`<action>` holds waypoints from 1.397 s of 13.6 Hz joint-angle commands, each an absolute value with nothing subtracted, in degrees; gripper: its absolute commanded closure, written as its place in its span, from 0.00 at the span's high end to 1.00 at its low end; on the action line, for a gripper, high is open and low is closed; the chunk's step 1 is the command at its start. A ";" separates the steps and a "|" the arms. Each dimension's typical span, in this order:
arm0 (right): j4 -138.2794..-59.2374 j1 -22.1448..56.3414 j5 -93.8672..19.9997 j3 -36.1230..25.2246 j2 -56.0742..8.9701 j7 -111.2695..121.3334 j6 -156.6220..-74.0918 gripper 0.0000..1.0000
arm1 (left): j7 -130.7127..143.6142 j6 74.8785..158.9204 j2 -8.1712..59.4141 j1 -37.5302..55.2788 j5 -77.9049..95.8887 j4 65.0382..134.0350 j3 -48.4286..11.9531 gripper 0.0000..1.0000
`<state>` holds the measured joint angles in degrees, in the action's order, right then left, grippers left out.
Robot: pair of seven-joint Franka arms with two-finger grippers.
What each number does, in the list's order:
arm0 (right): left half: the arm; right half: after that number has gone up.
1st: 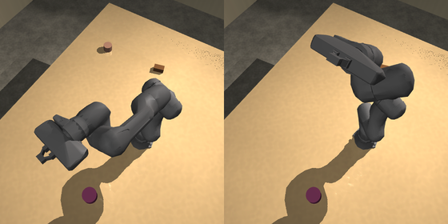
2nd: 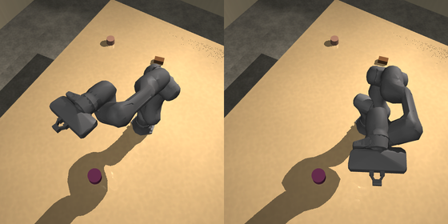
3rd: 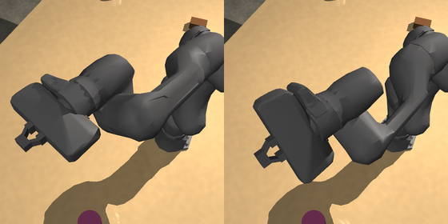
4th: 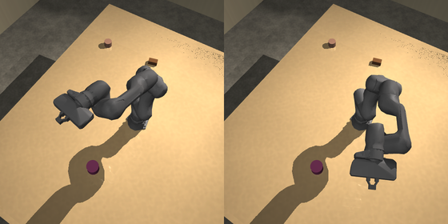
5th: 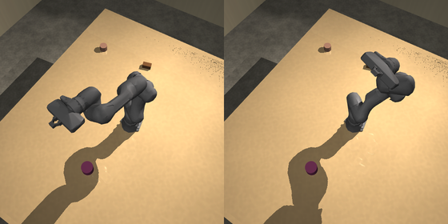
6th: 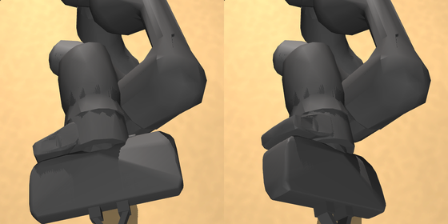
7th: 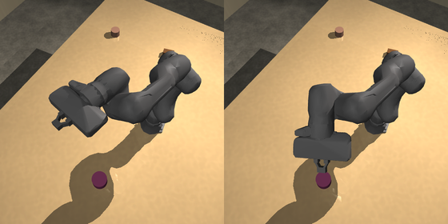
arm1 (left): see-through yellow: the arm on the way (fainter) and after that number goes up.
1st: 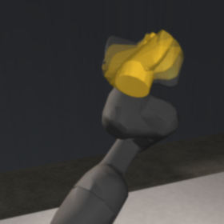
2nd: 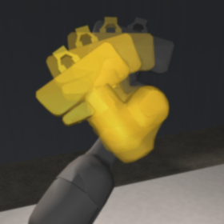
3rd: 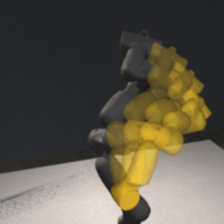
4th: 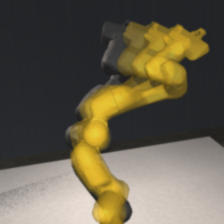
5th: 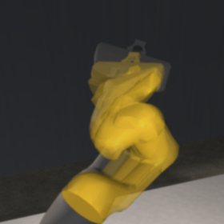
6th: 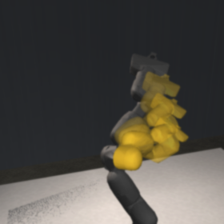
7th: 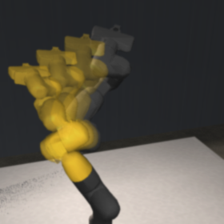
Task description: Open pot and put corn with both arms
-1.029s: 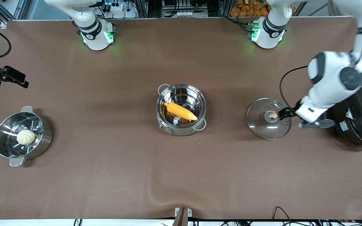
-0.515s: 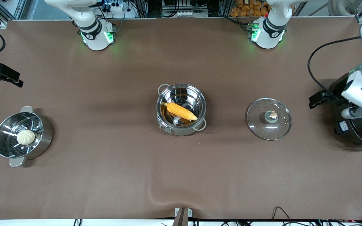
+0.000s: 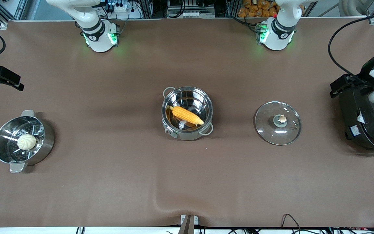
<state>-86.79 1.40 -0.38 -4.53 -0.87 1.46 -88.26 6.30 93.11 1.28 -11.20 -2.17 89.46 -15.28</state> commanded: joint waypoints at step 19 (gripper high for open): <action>-87.89 0.26 -1.49 -4.48 0.79 1.67 -86.92 1.00 | 3.44 84.82 -0.88 1.15 1.58 88.51 0.00 1.00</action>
